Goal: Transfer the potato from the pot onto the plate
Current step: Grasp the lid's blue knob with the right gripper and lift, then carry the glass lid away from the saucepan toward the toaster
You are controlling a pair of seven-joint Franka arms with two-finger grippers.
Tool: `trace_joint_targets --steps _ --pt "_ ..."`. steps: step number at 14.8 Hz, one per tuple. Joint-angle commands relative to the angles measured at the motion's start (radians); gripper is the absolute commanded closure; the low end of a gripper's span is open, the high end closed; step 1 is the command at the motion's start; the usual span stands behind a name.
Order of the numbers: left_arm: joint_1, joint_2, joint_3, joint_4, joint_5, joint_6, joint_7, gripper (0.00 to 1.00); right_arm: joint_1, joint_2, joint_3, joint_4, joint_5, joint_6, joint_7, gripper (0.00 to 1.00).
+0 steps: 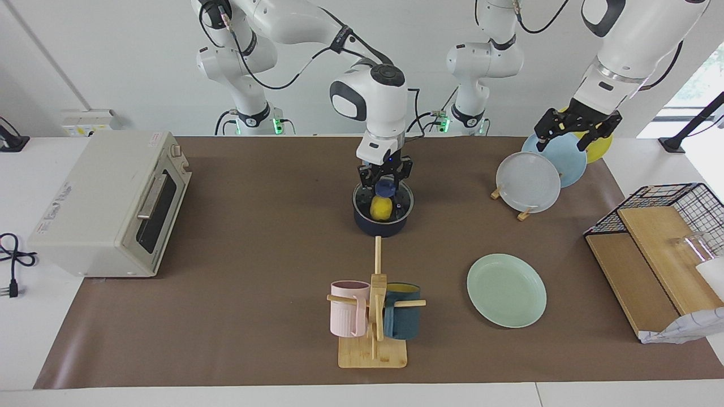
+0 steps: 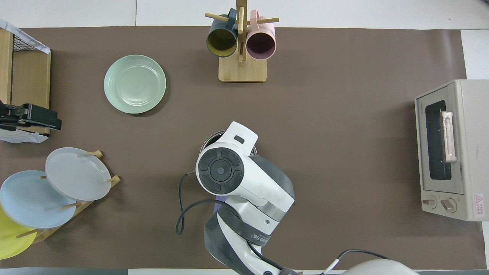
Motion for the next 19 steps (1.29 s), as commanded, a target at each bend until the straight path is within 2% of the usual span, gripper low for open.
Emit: trace_joint_targets --steps 1,5,7,9,12,15,19 --pt "-0.003 -0.021 0.006 -0.017 -0.009 0.003 -0.006 0.0 -0.028 -0.007 0.013 0.03 -0.019 -0.014 -0.001 0.54" --pt "-0.003 -0.021 0.006 -0.017 -0.009 0.001 -0.006 0.0 -0.071 -0.012 -0.002 0.129 -0.01 -0.15 -0.11 0.54" --pt "-0.003 -0.021 0.006 -0.017 -0.009 0.001 -0.006 0.0 -0.096 -0.032 -0.034 0.128 -0.005 -0.182 -0.189 0.54" --pt "-0.003 -0.021 0.006 -0.017 -0.009 0.001 -0.006 0.0 -0.111 -0.064 -0.104 0.113 -0.001 -0.228 -0.315 0.53" --pt "-0.003 -0.021 0.006 -0.017 -0.009 0.001 -0.006 0.0 -0.124 -0.154 -0.259 0.007 0.077 -0.242 -0.542 0.53" --pt "-0.003 -0.021 0.006 -0.017 -0.009 0.001 -0.006 0.0 -0.133 -0.204 -0.404 -0.108 0.182 -0.212 -0.715 0.52" --pt "-0.006 -0.021 0.005 -0.017 -0.009 -0.002 -0.006 0.0 -0.209 -0.263 -0.427 -0.301 0.184 -0.051 -0.846 0.52"
